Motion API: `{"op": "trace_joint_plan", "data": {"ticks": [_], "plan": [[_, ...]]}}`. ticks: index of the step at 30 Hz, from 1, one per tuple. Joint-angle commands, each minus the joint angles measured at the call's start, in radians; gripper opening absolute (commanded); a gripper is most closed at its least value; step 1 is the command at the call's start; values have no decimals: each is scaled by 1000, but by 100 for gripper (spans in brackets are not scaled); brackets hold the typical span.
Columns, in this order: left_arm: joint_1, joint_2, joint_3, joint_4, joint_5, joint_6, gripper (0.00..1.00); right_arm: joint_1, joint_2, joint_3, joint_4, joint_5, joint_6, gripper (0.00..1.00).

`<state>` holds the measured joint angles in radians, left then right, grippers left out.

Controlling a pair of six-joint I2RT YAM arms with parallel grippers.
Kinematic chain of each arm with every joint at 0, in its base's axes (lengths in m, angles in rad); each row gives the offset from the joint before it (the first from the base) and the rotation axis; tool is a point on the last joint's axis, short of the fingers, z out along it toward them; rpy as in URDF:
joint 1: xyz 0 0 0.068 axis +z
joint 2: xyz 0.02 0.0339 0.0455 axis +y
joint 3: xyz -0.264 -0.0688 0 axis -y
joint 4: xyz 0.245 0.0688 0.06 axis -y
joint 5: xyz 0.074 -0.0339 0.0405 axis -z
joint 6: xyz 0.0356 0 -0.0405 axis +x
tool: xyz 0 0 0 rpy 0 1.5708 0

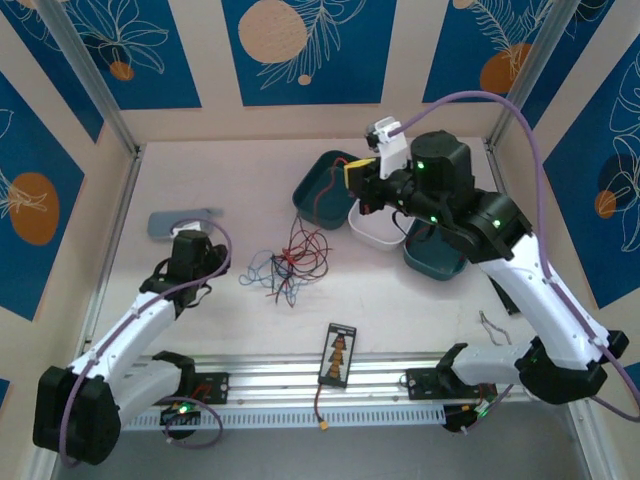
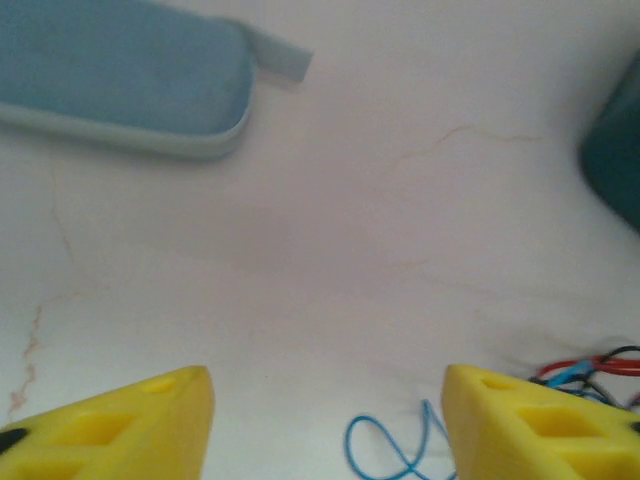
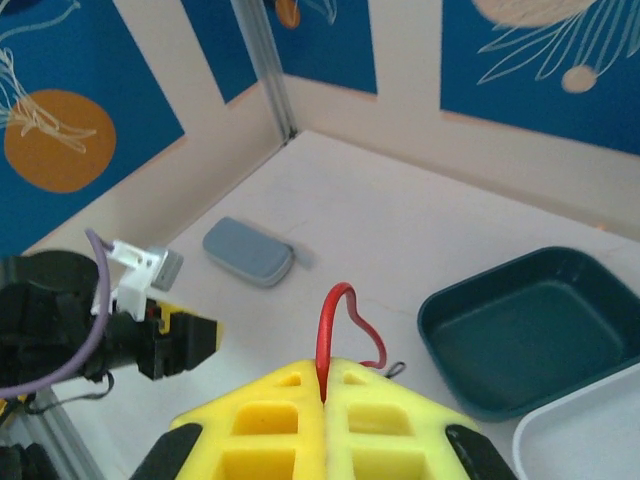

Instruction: Untangle the cables

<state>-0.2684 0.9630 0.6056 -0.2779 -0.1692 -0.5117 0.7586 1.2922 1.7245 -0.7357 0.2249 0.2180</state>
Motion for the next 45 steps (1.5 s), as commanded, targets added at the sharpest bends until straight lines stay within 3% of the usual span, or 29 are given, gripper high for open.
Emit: {"op": "trace_joint_plan", "data": {"ticks": [1, 6, 9, 20, 30, 45], "plan": [[8, -33, 79, -39, 92, 10, 69, 15, 22, 41, 32, -61, 5, 0], [-5, -5, 95, 113, 273, -86, 91, 35, 52, 54, 59, -84, 1, 0], [-50, 70, 114, 204, 328, -128, 100, 50, 64, 80, 59, -84, -9, 0], [-208, 353, 254, 339, 366, -149, 100, 93, 68, 117, 62, -81, -34, 0], [-253, 476, 262, 354, 380, -133, 99, 102, 101, 158, 63, -95, -48, 0], [-259, 571, 161, 343, 318, -128, 73, 107, 108, 311, -6, 20, -120, 0]]}}
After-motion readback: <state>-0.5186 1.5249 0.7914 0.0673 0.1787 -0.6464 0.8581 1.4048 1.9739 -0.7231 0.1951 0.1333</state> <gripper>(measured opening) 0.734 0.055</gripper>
